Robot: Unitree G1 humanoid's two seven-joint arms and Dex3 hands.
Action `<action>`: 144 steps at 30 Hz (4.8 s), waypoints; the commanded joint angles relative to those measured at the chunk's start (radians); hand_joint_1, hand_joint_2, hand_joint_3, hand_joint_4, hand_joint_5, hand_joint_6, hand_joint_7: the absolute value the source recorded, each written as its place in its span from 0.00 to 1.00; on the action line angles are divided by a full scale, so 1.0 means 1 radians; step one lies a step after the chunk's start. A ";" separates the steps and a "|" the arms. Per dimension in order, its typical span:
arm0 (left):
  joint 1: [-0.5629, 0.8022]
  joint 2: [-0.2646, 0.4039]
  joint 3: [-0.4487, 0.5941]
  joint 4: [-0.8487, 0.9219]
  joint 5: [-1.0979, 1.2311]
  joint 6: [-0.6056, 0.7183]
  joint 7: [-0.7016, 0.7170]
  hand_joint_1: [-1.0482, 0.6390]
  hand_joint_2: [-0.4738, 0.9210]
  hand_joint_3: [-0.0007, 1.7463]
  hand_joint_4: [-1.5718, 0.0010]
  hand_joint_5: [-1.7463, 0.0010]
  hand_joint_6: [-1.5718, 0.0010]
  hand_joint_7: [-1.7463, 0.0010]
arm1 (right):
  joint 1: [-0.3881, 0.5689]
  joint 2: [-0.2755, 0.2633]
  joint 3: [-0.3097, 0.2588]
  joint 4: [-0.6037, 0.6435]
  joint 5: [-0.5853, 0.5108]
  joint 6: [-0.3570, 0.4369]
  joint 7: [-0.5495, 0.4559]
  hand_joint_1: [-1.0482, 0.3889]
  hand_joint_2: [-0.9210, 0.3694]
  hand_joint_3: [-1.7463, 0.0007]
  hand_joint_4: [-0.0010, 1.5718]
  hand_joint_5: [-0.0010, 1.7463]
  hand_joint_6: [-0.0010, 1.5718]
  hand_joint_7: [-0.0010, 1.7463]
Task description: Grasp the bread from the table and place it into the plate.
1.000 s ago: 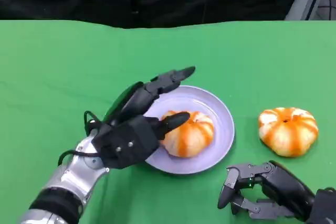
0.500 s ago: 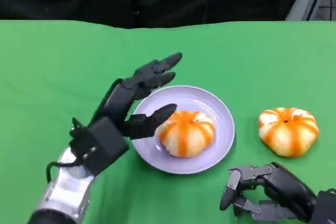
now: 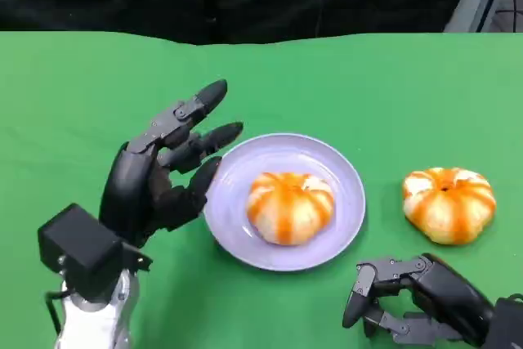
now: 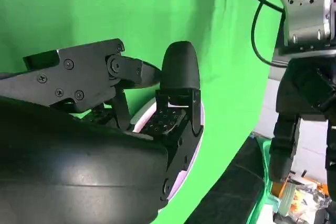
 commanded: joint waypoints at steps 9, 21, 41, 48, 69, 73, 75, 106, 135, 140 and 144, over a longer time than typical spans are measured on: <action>0.030 -0.010 0.047 -0.035 -0.055 0.007 -0.064 0.19 1.00 0.25 0.50 0.98 0.62 0.99 | -0.003 -0.013 -0.007 0.003 0.013 -0.017 0.007 0.65 0.00 0.73 0.44 0.90 0.49 0.62; 0.199 -0.007 0.106 -0.071 -0.164 -0.086 -0.200 0.31 1.00 0.17 0.44 0.97 0.57 0.98 | 0.056 -0.033 -0.009 -0.117 0.037 0.047 0.021 0.67 0.00 0.74 0.45 0.90 0.50 0.62; 0.209 -0.002 0.151 0.049 -0.179 -0.178 -0.296 0.34 1.00 0.14 0.41 0.98 0.55 0.99 | 0.049 -0.027 -0.009 -0.104 0.042 0.041 0.023 0.67 0.00 0.73 0.46 0.90 0.50 0.62; 0.205 -0.006 0.159 0.057 -0.180 -0.184 -0.306 0.34 1.00 0.13 0.41 0.99 0.55 0.99 | 0.049 -0.027 -0.009 -0.103 0.042 0.040 0.023 0.67 0.00 0.73 0.46 0.90 0.50 0.62; 0.252 0.005 0.217 0.145 -0.229 -0.208 -0.384 0.35 1.00 0.08 0.38 0.98 0.54 0.99 | 0.047 -0.033 -0.012 -0.105 0.044 0.050 0.028 0.67 0.01 0.72 0.46 0.90 0.50 0.62; 0.252 0.004 0.225 0.154 -0.224 -0.210 -0.385 0.36 1.00 0.08 0.38 0.99 0.54 1.00 | 0.043 -0.033 -0.014 -0.098 0.046 0.046 0.030 0.68 0.01 0.72 0.46 0.90 0.50 0.62; 0.256 0.004 0.225 0.153 -0.217 -0.211 -0.381 0.36 1.00 0.07 0.38 0.99 0.54 1.00 | 0.044 -0.035 -0.013 -0.103 0.043 0.050 0.029 0.68 0.01 0.73 0.46 0.90 0.50 0.62; 0.204 0.117 0.171 0.373 0.122 -0.441 -0.134 0.61 1.00 0.10 0.36 0.99 0.38 0.97 | 0.045 -0.035 -0.013 -0.099 0.052 0.047 0.035 0.68 0.00 0.73 0.46 0.90 0.51 0.61; 0.204 0.123 0.115 0.380 0.114 -0.456 -0.081 0.65 0.76 0.61 0.46 0.15 0.39 0.36 | 0.047 -0.031 -0.014 -0.102 0.055 0.055 0.035 0.68 0.00 0.73 0.46 0.90 0.51 0.62; 0.211 0.126 0.102 0.366 0.106 -0.456 -0.089 0.65 0.74 0.63 0.47 0.12 0.40 0.32 | 0.046 -0.032 -0.014 -0.104 0.053 0.054 0.033 0.68 0.00 0.73 0.46 0.89 0.51 0.61; 0.214 0.126 0.092 0.357 0.110 -0.456 -0.085 0.65 0.73 0.65 0.48 0.11 0.42 0.30 | 0.042 -0.031 -0.014 -0.096 0.054 0.045 0.036 0.69 0.00 0.73 0.46 0.89 0.51 0.61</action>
